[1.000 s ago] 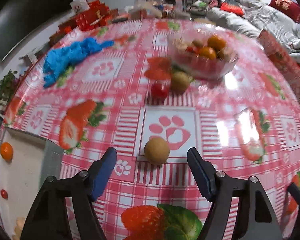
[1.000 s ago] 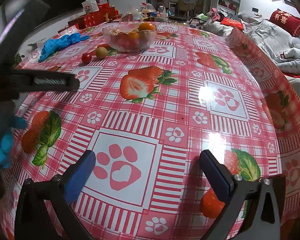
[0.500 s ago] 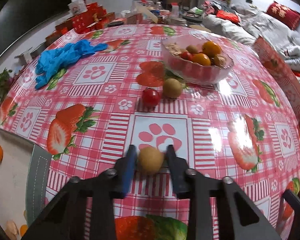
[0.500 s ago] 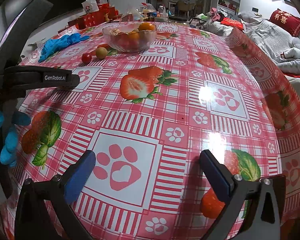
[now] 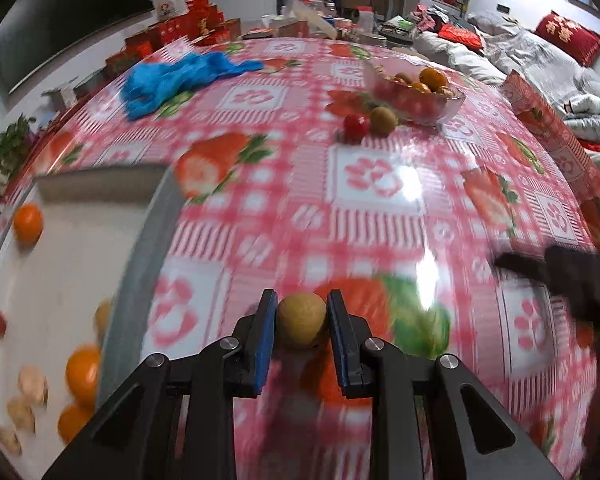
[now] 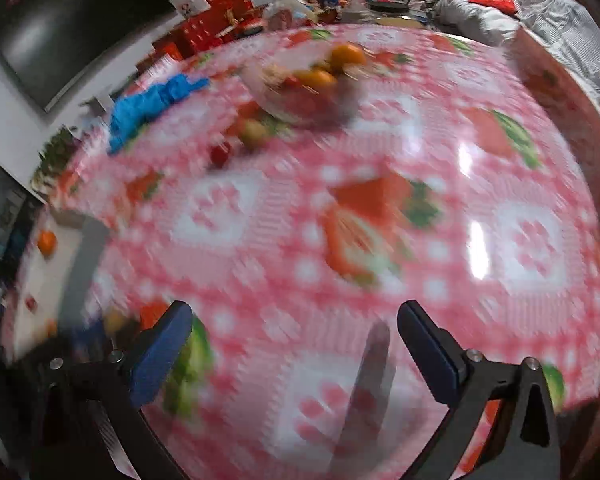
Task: Organize fruits
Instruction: 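Grasp a brown kiwi with the left gripper while the right grasps a small red tomato, then carry the kiwi and the tomato over the white tray with both grippers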
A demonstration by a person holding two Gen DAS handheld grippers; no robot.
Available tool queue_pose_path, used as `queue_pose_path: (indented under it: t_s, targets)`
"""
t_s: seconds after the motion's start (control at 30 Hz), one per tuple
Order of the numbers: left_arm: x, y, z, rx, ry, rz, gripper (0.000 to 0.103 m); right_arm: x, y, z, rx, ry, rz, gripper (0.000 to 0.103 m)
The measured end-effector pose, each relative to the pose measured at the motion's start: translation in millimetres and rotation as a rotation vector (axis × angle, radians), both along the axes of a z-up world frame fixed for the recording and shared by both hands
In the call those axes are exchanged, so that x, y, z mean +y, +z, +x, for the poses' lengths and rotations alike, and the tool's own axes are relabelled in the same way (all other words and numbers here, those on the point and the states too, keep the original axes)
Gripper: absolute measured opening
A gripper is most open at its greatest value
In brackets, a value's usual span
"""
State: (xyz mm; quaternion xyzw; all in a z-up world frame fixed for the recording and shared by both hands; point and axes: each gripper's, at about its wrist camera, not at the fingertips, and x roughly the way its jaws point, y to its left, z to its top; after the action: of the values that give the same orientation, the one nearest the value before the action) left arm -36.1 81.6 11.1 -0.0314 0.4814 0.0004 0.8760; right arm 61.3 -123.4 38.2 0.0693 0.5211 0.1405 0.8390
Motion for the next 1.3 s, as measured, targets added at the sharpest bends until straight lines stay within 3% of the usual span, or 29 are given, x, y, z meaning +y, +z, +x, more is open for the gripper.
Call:
queue_pose_path:
  t_s: [0.13,0.27,0.57,0.67,0.8,1.0,1.3]
  targets:
    - [12,-1,-22,-0.003,0.032,-0.019,0.027,38,-14,33,0.055,0.010,0.030,0.093]
    - [19,-4,-40,-0.031,0.054,0.006,0.027,82,-15,52,-0.026,0.052,-0.069,0.082]
    - [19,-7,-51,-0.093,0.064,0.033,0.027,107,-17,88,-0.082,-0.026,-0.115,0.078]
    - [20,-7,-50,-0.097,0.068,0.031,0.027,110,-17,95,-0.101,-0.045,-0.127,0.067]
    - [19,-7,-50,-0.098,0.070,0.036,0.027,113,-16,100,-0.098,-0.038,-0.100,0.024]
    - [17,-7,-50,-0.097,0.077,0.044,0.027,106,-12,73,-0.090,0.026,-0.082,0.024]
    - [14,-7,-51,-0.099,0.090,0.062,0.027,60,-5,-3,-0.066,0.085,-0.064,0.024]
